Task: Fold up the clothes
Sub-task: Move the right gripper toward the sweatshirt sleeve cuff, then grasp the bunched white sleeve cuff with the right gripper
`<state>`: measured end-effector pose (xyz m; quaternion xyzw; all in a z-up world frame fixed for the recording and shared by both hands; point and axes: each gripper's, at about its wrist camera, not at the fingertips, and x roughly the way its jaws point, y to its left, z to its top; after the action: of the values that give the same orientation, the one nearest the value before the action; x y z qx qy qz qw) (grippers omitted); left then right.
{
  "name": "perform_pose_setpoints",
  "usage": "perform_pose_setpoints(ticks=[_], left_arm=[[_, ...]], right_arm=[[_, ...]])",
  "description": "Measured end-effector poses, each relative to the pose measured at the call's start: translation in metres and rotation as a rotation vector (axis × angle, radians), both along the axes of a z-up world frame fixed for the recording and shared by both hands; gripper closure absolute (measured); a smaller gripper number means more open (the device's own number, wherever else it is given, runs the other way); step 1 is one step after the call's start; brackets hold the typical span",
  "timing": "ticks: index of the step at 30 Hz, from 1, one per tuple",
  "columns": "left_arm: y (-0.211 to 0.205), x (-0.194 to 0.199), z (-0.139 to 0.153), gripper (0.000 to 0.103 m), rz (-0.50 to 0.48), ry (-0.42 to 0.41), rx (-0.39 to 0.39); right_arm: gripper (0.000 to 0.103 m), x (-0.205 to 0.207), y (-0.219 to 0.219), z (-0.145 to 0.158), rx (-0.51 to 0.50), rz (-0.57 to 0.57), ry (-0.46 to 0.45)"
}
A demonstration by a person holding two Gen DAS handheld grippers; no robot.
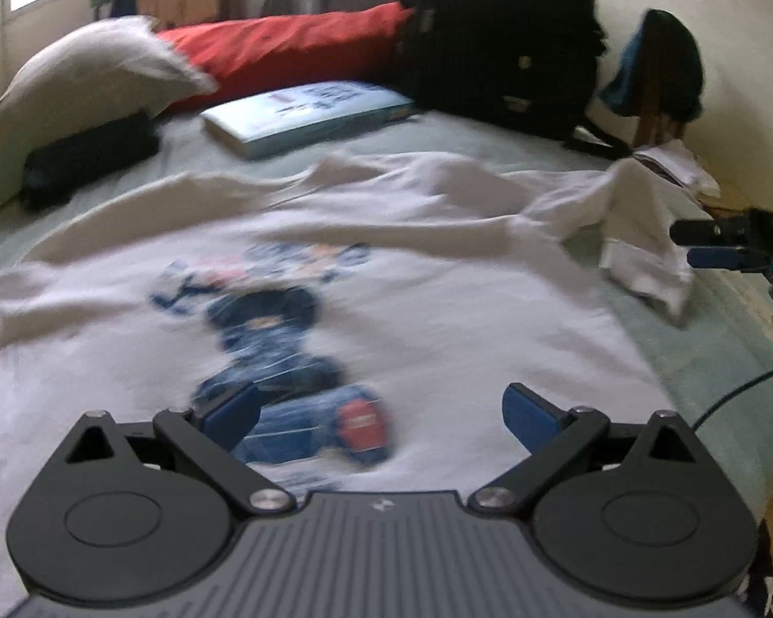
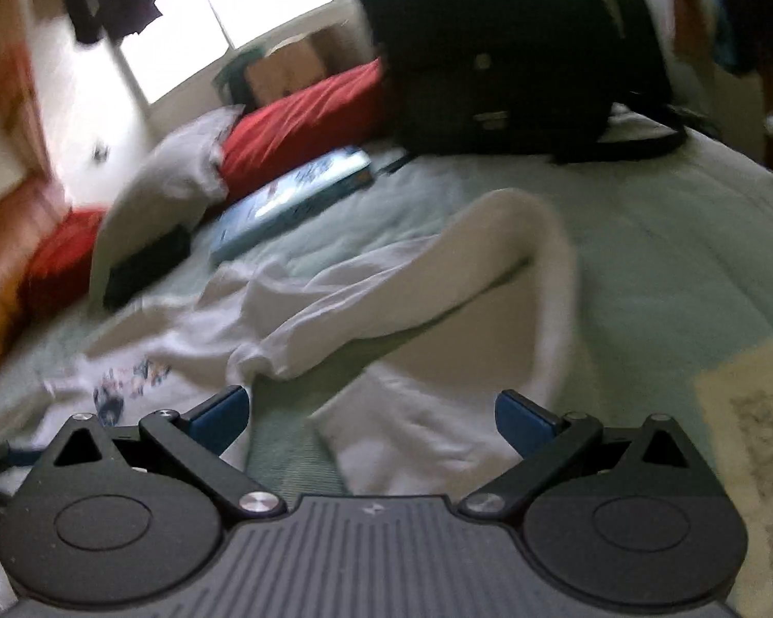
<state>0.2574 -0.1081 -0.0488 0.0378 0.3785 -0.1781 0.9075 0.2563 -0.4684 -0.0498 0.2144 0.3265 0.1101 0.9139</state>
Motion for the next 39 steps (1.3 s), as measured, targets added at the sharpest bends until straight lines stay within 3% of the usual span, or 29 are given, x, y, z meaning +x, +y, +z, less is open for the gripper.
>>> perform_pose_setpoints(ticks=[5, 8, 11, 15, 22, 30, 36, 39], left_arm=[[-0.034, -0.006, 0.001, 0.003, -0.055, -0.014, 0.013], [-0.047, -0.011, 0.0, 0.003, -0.076, -0.026, 0.049], [-0.05, -0.013, 0.0, 0.003, -0.084, -0.031, 0.066], [-0.051, -0.012, -0.004, 0.003, -0.081, -0.017, 0.071], [-0.037, -0.014, 0.002, 0.003, -0.042, -0.049, 0.076], [-0.006, -0.013, 0.009, 0.003, 0.037, -0.069, 0.065], [0.016, -0.012, 0.01, 0.003, 0.08, -0.071, 0.036], [0.02, -0.013, 0.009, 0.003, 0.08, -0.069, 0.031]], right_arm=[[0.0, -0.004, -0.024, -0.009, 0.191, -0.025, 0.006], [0.0, 0.004, -0.024, -0.009, 0.115, -0.116, -0.004], [0.0, 0.015, -0.029, -0.018, 0.048, -0.179, 0.047], [0.0, 0.02, -0.04, -0.032, 0.181, -0.138, 0.04], [0.0, 0.06, -0.024, -0.023, 0.28, -0.052, 0.023], [0.0, 0.094, 0.033, -0.002, 0.249, 0.084, 0.004], [0.0, 0.096, 0.064, -0.001, 0.297, 0.202, 0.033], [0.0, 0.087, 0.073, 0.006, 0.23, 0.2, 0.029]])
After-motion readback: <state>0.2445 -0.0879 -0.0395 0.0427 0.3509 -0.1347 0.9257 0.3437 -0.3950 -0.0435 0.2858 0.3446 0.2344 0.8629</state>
